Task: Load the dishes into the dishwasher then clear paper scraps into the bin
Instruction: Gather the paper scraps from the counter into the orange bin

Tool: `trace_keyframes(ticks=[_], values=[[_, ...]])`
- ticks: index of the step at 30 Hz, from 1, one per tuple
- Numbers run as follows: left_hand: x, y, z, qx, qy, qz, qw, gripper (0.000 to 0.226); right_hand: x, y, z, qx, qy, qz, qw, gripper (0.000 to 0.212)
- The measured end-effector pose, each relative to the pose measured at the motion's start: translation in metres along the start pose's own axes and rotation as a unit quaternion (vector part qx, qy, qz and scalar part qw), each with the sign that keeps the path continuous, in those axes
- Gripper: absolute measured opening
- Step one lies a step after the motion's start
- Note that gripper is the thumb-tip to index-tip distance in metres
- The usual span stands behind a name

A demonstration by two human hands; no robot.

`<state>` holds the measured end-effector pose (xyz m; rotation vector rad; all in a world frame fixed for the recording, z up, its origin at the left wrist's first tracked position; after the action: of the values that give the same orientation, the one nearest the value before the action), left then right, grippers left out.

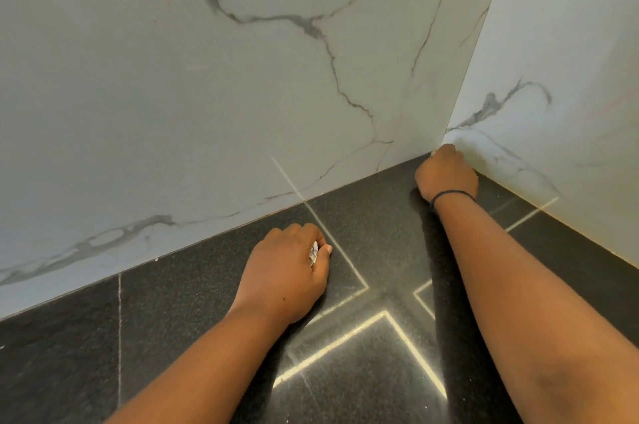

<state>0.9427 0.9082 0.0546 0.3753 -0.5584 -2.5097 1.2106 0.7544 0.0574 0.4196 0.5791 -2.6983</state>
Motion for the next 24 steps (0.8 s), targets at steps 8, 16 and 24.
trace_keyframes(ticks=[8, 16, 24], values=[[0.031, -0.009, 0.005, -0.046, 0.058, 0.025, 0.997, 0.016, 0.156, -0.036, 0.056, 0.073, -0.139, 0.144, 0.977, 0.041], [0.159, -0.011, 0.027, -0.059, -0.026, 0.029, 0.997, 0.016, 0.326, -0.059, 0.126, 0.081, -0.307, 0.085, 0.945, 0.044], [0.284, 0.032, 0.058, 0.049, -0.198, -0.056, 0.977, 0.020, 0.474, -0.072, 0.233, 0.120, -0.317, 0.084, 0.937, 0.041]])
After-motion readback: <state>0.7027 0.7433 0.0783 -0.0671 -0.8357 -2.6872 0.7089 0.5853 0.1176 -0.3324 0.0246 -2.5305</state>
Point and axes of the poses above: each hand's wrist, its own x-axis away from the middle knuckle, its own z-axis out of the back of the hand, y = z × x, the point moved 4 cm from there along -x, towards the middle knuckle, and after that the axes turned 15 degrees about z, right-handed, at the moved point
